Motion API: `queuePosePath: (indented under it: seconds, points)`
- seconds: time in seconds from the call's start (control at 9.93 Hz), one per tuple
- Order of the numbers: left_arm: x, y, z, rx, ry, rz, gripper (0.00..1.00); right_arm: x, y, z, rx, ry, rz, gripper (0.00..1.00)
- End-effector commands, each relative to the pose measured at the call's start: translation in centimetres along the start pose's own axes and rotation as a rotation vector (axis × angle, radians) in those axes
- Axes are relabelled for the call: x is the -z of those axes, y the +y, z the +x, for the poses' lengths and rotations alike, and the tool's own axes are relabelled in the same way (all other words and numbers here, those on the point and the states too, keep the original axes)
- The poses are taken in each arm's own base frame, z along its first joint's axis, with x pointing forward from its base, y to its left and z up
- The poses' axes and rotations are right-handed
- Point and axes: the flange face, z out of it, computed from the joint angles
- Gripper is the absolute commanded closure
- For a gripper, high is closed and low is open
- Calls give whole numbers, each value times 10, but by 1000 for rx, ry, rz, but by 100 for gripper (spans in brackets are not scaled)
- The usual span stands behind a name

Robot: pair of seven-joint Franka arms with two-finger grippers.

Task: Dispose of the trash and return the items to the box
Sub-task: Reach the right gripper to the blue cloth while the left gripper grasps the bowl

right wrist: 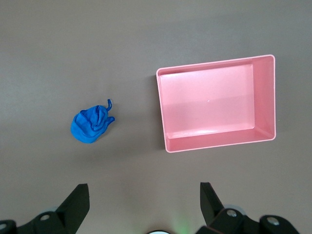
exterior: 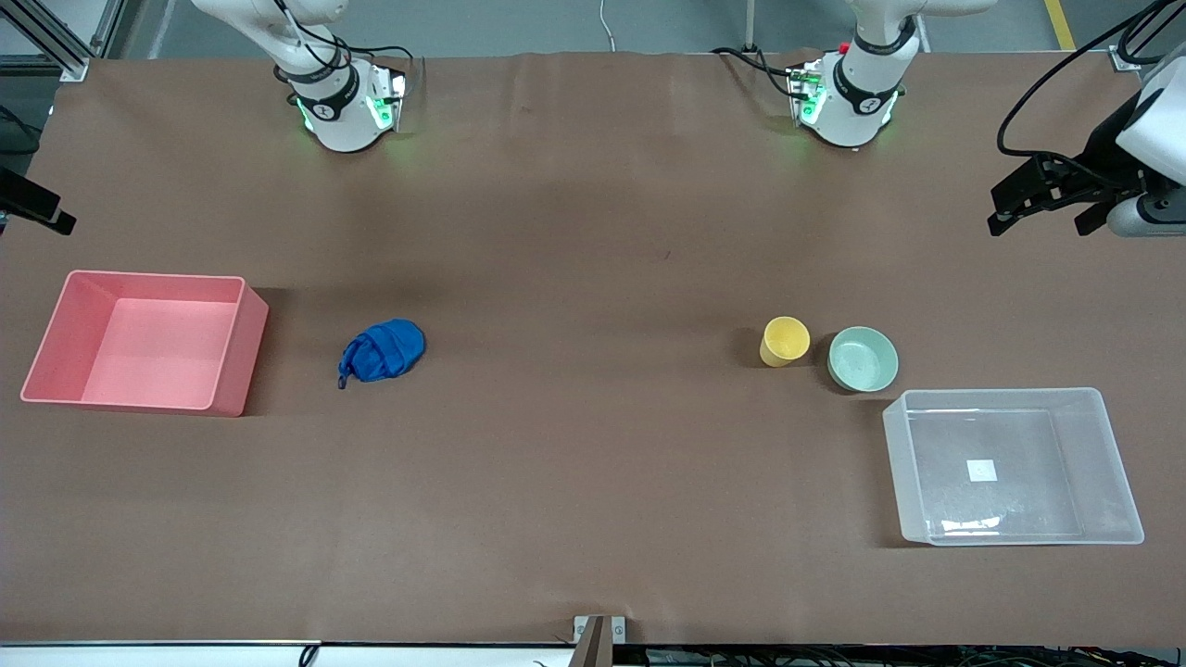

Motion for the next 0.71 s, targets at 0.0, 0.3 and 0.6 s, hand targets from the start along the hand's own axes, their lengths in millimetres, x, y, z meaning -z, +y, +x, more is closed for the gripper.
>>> queuePosePath:
  seconds: [0.0, 0.3, 0.6]
  points:
    - [-19, -1, 5, -9, -35, 5, 0, 2, 3, -5, 7, -1, 13, 0]
    - [-24, -6, 11, 0, -42, 9, 0, 5, 1, -3, 11, 13, 9, 0]
    - [-46, -5, 23, 0, -40, 5, 0, 0, -46, 8, 79, 40, 6, 0]
